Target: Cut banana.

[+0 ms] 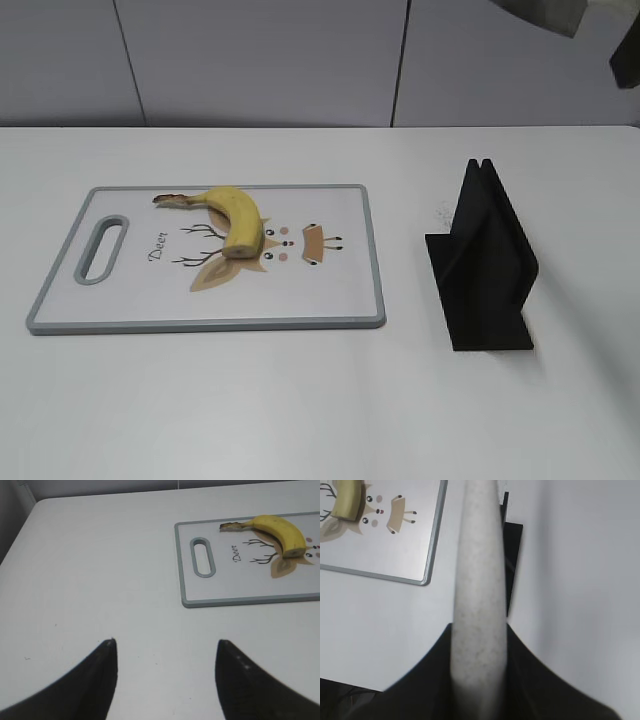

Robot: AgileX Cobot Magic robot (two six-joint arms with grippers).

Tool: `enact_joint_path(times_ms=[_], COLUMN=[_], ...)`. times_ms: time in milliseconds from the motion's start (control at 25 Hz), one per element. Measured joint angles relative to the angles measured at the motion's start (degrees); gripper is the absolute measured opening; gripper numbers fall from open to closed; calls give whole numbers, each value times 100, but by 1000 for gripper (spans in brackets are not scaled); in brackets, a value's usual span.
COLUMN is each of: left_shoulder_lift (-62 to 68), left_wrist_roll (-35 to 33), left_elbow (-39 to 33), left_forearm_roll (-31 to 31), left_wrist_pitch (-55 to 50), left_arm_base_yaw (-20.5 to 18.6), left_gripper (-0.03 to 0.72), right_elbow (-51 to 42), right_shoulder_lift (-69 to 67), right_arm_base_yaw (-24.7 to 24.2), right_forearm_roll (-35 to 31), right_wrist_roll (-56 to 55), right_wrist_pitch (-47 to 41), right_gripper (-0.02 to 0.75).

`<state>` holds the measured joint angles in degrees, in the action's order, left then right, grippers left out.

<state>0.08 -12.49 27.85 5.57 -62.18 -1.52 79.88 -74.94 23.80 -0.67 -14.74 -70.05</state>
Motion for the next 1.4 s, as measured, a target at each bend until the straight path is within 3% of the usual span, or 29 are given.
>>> enact_joint_path(times_ms=[280,440,960,1400], left_shoulder_lift=[219,724,3195,5056], left_wrist_roll=[0,-113,-1879,-3486], left_elbow=[110,467,2278,3654], left_forearm_roll=[9,21,981,1432], left_wrist_pitch=[0,141,748,537], left_arm_base_yaw=[0,0,0,257], left_gripper=[591,591,591,591], right_elbow=[121,121,152,1093], right_shoulder_lift=[0,0,-91,-1139], right_arm_base_yaw=[0,0,0,0], right_forearm_roll=[0,0,-54,-1118], right_wrist_roll=[294,991,3140,5036], right_wrist_pitch=[-25,-29,217,103], right_gripper=[178,178,178,178])
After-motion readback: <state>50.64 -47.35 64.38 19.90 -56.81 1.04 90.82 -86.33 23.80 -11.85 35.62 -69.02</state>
